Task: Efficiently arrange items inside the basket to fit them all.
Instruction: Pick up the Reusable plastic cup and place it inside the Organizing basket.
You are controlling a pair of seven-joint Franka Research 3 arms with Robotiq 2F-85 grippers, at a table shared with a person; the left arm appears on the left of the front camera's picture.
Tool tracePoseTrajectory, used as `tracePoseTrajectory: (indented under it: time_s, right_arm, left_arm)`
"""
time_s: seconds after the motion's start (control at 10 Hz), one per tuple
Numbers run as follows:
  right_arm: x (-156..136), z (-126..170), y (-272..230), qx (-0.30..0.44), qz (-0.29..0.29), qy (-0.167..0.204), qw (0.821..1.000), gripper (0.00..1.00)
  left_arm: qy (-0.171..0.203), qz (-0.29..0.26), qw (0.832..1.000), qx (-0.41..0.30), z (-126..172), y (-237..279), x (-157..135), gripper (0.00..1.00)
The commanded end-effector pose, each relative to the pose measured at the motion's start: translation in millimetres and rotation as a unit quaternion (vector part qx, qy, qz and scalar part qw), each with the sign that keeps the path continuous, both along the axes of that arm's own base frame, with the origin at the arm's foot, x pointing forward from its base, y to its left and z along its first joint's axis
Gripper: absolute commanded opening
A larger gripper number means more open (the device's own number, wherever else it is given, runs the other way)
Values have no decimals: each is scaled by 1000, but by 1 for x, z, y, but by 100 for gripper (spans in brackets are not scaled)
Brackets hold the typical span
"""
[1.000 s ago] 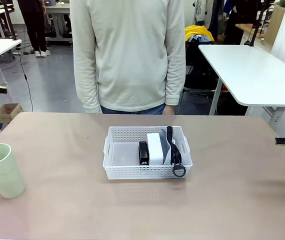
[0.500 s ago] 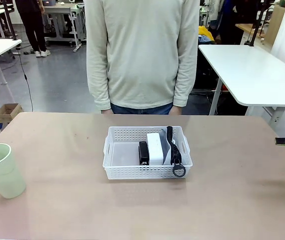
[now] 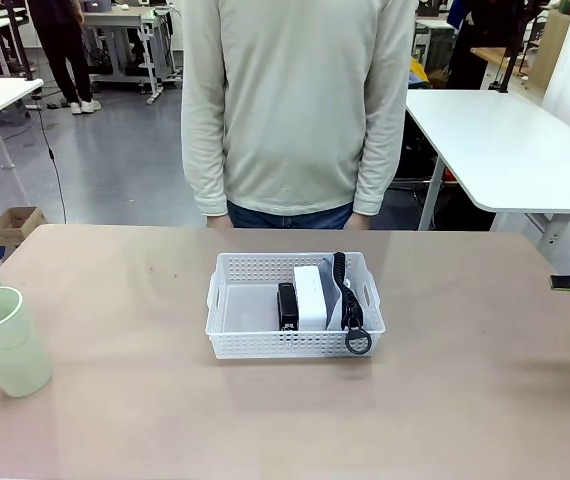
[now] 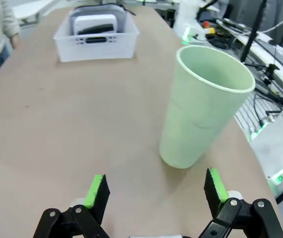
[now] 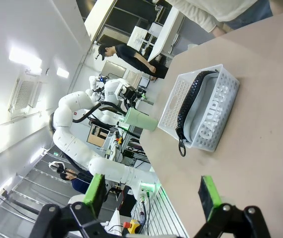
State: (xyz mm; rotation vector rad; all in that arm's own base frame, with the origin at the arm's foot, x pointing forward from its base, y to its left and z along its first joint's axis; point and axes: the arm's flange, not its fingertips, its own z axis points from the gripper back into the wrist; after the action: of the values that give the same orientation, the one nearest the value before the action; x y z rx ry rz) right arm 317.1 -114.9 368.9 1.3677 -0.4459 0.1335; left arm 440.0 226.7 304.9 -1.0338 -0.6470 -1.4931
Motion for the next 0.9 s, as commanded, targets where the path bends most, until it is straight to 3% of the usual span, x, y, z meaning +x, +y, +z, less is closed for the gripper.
tracePoseTrajectory:
  time_s: [0.0, 0.8]
  right_arm:
    - [-5, 0, -1, -2, 8, -9, 1000, 100]
    - [-5, 0, -1, -2, 8, -9, 1000, 100]
  left_arm:
    - [0, -25, 1000, -12, 5, -8, -12, 100]
    - [6, -11, 1000, -2, 0, -3, -3, 100]
